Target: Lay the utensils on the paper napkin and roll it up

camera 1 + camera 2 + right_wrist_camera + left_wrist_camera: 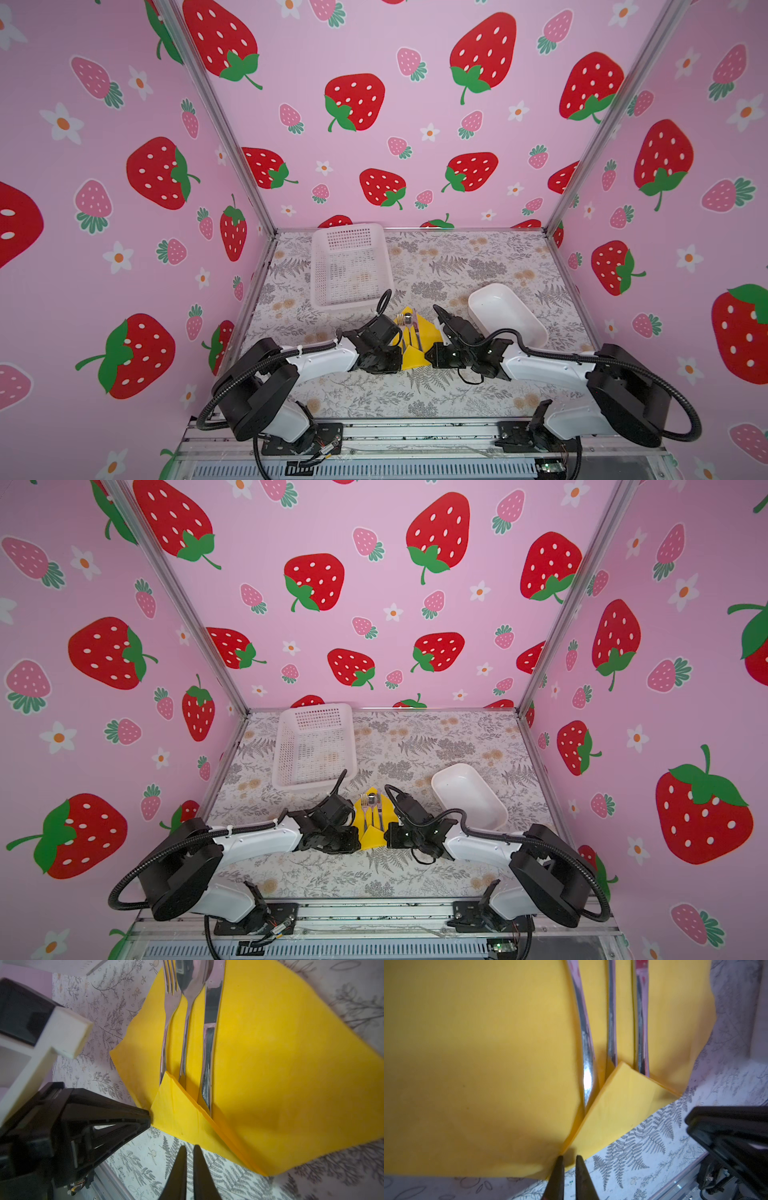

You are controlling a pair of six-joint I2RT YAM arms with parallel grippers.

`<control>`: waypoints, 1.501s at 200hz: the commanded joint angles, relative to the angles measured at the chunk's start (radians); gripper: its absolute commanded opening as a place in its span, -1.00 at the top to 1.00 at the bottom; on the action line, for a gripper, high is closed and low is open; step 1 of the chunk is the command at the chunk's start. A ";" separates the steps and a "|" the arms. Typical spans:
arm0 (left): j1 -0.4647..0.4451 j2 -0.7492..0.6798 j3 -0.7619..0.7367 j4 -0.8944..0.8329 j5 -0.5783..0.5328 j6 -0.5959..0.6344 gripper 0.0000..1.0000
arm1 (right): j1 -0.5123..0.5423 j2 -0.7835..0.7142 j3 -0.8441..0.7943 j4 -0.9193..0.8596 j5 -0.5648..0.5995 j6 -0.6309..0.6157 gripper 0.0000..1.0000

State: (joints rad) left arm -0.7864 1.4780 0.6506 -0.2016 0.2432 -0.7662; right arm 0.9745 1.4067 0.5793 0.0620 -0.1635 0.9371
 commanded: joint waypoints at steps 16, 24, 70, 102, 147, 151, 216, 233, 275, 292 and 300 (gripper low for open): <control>-0.004 -0.009 -0.003 -0.035 -0.025 -0.011 0.70 | 0.004 0.032 0.023 -0.097 0.075 -0.009 0.79; -0.004 -0.011 -0.003 -0.035 -0.026 -0.011 0.70 | 0.004 0.032 0.015 -0.105 0.082 -0.005 0.79; -0.004 -0.029 -0.002 -0.035 -0.015 -0.012 0.69 | 0.003 0.060 -0.017 -0.093 0.085 0.017 0.79; -0.004 -0.058 0.012 -0.056 -0.012 -0.012 0.66 | 0.004 0.093 -0.013 -0.107 0.093 0.022 0.78; -0.015 -0.151 0.039 -0.075 0.007 -0.025 0.61 | 0.004 0.088 -0.012 -0.119 0.097 0.023 0.78; -0.018 -0.156 0.043 -0.071 0.010 -0.027 0.61 | 0.003 0.086 -0.011 -0.121 0.097 0.024 0.78; -0.086 0.015 0.202 -0.054 0.044 -0.038 0.76 | 0.003 0.077 -0.015 -0.121 0.093 0.026 0.78; -0.094 0.075 0.232 -0.041 0.048 -0.052 0.81 | 0.003 0.075 -0.014 -0.120 0.093 0.025 0.78; -0.112 0.171 0.286 -0.020 0.026 -0.074 0.81 | 0.002 0.068 -0.023 -0.112 0.088 0.029 0.78; -0.114 0.204 0.305 -0.026 0.020 -0.073 0.83 | 0.001 0.063 -0.026 -0.105 0.087 0.030 0.78; -0.116 0.217 0.309 -0.031 0.013 -0.074 0.83 | 0.002 0.062 -0.030 -0.102 0.085 0.032 0.78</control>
State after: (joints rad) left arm -0.8932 1.6627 0.9096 -0.2325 0.2790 -0.8215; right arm 0.9741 1.4677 0.5781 0.0048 -0.0975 0.9493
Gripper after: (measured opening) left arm 0.086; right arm 0.111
